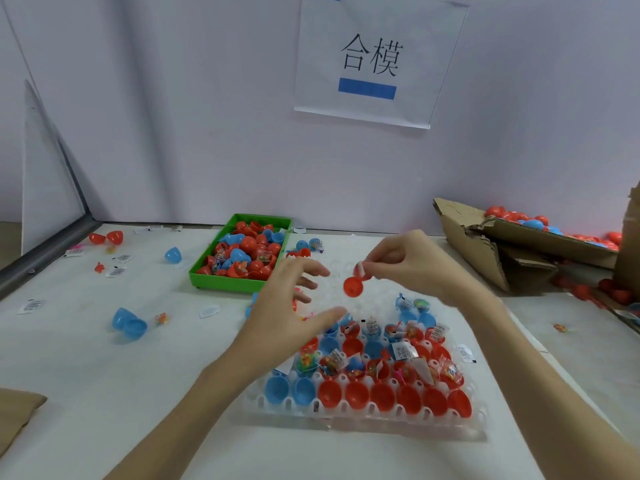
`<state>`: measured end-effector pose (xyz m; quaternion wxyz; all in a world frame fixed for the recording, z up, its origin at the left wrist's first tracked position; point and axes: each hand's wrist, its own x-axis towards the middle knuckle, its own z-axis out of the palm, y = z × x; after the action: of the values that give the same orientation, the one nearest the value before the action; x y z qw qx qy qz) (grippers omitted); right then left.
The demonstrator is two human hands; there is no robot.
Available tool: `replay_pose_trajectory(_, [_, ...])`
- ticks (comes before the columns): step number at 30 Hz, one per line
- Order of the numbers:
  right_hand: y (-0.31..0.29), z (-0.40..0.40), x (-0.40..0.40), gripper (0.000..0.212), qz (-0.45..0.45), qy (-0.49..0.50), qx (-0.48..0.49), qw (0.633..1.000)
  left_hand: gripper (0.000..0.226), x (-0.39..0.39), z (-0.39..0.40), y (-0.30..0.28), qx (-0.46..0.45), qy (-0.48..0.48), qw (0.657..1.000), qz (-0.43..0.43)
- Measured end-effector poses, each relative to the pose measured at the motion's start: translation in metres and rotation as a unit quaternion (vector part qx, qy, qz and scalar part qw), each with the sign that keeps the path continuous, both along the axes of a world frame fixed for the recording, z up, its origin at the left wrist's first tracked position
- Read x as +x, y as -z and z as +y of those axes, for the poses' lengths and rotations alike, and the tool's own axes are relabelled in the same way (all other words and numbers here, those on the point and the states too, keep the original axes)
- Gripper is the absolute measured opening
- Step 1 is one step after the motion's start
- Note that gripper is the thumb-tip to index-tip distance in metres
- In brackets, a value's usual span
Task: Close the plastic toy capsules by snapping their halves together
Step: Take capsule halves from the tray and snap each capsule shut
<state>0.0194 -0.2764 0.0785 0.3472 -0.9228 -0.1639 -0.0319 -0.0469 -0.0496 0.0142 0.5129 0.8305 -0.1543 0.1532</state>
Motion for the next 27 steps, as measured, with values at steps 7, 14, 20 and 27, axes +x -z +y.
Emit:
replay_pose_trajectory(7, [0.043,0.036,-0.034,0.012,-0.020,0.045,0.096,0.994,0.044,-0.004,-0.005,-0.002,0.004,-0.015,1.000,-0.014])
replay_pose_trajectory(14, [0.060,0.049,-0.045,0.016,-0.143,0.074,0.108,0.981,0.038,-0.006,-0.006,0.003,-0.002,-0.047,0.996,-0.072])
replay_pose_trajectory(20, [0.060,0.052,-0.051,0.022,-0.177,0.042,0.145,0.973,0.042,-0.005,-0.006,0.006,0.094,-0.056,0.979,-0.172])
replay_pose_trajectory(27, [0.060,0.049,-0.054,0.021,-0.139,0.020,0.219,0.965,0.041,-0.005,-0.003,0.009,0.184,-0.043,0.948,-0.257])
